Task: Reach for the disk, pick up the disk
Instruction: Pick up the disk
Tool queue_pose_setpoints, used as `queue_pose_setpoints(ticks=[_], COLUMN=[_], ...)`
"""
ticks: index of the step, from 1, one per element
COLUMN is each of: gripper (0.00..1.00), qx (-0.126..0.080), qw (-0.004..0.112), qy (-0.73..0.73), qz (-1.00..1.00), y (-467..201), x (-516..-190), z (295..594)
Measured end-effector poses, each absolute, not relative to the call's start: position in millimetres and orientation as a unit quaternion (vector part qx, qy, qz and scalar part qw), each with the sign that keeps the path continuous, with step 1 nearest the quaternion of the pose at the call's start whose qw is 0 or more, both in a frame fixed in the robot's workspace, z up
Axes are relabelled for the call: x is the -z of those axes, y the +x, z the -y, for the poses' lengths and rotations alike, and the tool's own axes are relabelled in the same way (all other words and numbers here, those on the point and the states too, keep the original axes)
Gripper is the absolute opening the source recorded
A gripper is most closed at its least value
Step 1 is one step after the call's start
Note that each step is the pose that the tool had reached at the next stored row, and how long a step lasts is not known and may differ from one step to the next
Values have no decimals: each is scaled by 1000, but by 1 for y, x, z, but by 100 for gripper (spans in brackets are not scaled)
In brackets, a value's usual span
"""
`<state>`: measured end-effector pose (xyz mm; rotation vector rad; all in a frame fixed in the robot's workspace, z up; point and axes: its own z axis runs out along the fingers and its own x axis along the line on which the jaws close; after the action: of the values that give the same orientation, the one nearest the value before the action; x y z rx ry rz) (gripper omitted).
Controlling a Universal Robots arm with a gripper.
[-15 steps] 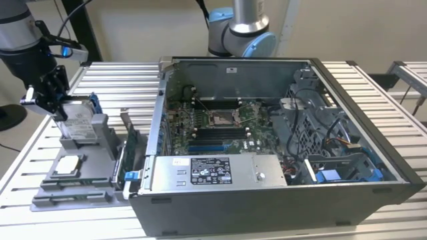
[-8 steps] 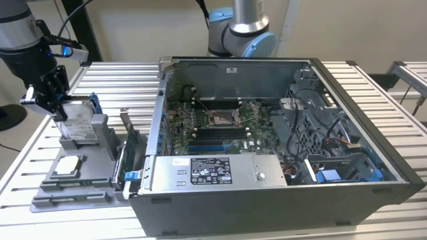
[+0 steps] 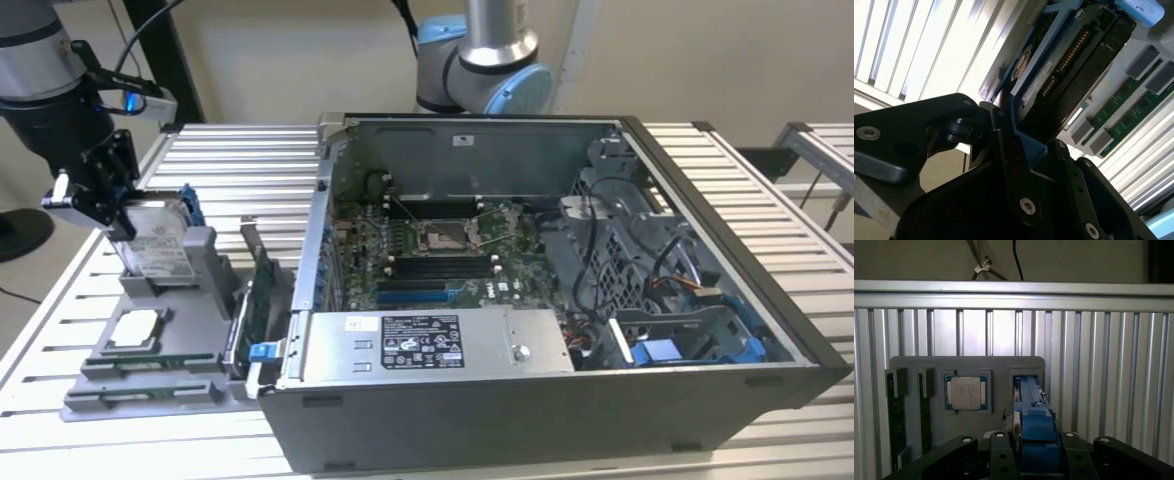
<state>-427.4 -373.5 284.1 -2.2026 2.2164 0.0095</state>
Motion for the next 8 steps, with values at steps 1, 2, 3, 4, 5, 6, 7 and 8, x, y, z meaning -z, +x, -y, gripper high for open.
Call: queue_pose_setpoints(ticks=[1,2,3,4,5,6,7,8], gripper=[0,0,0,0,0,0,0,0], qx=[-3,-3,-3,-3,-3,-3,-3,-3], qw=[8,8,8,8,8,8,8,9], qy=[-705,-705,-705,-705,-705,-705,-705,-705], qz=[-709,-709,-709,-709,-709,-709,-709,-709], y=[-427,-427,-427,-427,-427,-427,-427,-427], x=[-284,-284,-284,-284,-284,-284,-284,-284], z=[374,374,374,374,374,374,374,374])
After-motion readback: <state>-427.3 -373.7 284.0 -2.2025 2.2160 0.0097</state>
